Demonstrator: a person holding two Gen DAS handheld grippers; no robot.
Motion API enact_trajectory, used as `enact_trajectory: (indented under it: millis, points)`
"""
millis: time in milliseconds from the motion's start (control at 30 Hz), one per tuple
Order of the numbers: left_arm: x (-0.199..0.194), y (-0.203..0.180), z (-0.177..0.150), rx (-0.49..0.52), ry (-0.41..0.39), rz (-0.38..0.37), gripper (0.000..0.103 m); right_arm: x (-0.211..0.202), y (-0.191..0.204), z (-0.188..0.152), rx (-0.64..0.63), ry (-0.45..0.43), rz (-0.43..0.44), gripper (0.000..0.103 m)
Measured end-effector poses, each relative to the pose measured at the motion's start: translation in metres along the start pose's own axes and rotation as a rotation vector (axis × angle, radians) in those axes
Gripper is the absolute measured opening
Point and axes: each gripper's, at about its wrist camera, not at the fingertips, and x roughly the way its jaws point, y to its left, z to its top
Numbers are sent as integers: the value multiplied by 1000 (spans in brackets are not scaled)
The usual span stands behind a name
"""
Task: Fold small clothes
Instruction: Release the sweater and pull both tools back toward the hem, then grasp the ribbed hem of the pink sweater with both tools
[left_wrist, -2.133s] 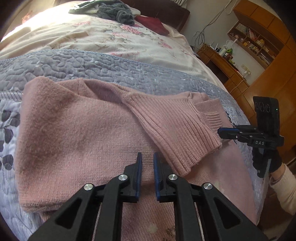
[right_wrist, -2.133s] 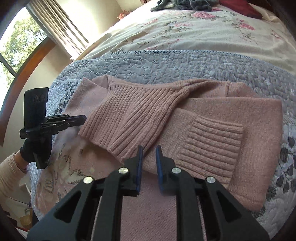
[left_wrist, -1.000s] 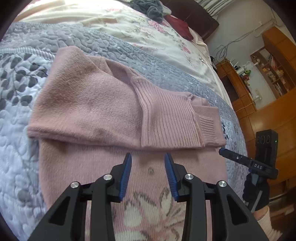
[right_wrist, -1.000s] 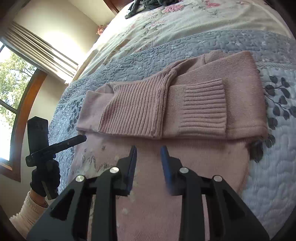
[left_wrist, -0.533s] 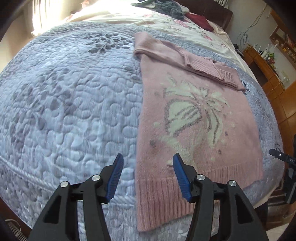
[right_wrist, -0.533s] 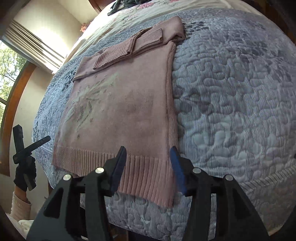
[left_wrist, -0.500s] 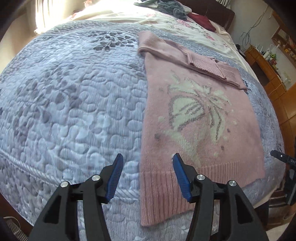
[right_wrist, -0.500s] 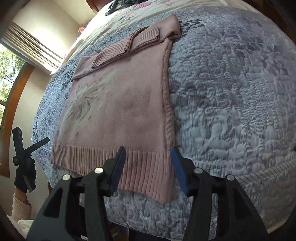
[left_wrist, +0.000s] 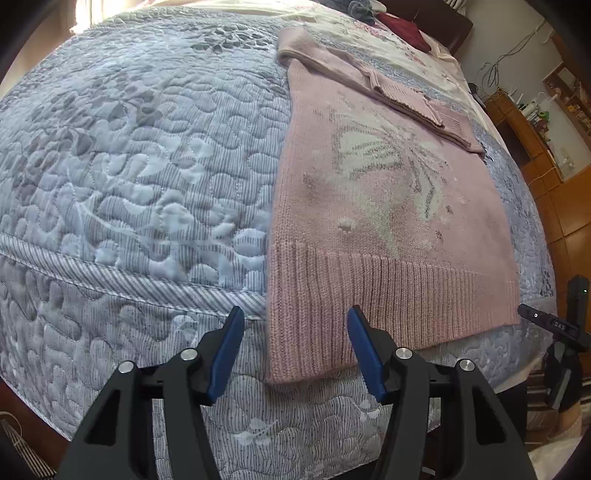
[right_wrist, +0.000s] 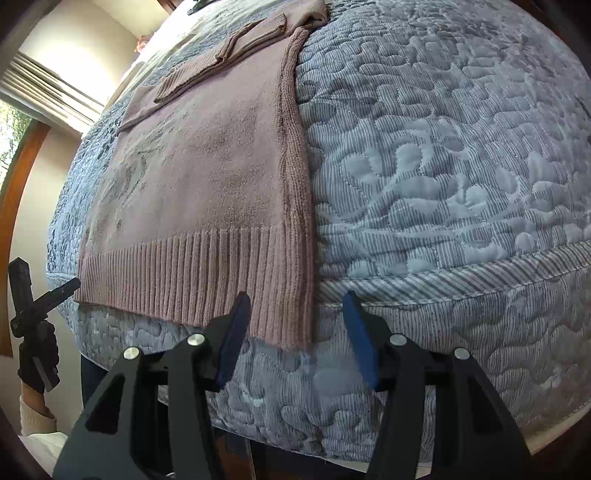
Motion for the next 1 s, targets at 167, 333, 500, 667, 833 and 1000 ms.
enact_trajectory:
  millis: [167, 333, 500, 667, 833, 1000]
  points:
    - [7, 0, -3, -22, -3, 1, 61, 4, 6, -2, 6, 2, 45, 52]
    - [6, -1, -4, -32, -4, -37, 60, 10, 14, -1, -1, 13, 48, 48]
    - [8, 9, -8, -78, -1, -83, 60, 11, 16, -1, -16, 21, 38, 47]
    - [7, 10, -9, -86, -5, -80, 44, 16, 14, -2, 3, 39, 73, 32]
    - [5, 19, -9, -123, -15, -127, 17, 21, 14, -2, 36, 66, 113, 10]
    - [-8, 22, -6, -134, -39, -181, 9, 0, 8, 6, 84, 23, 241, 10]
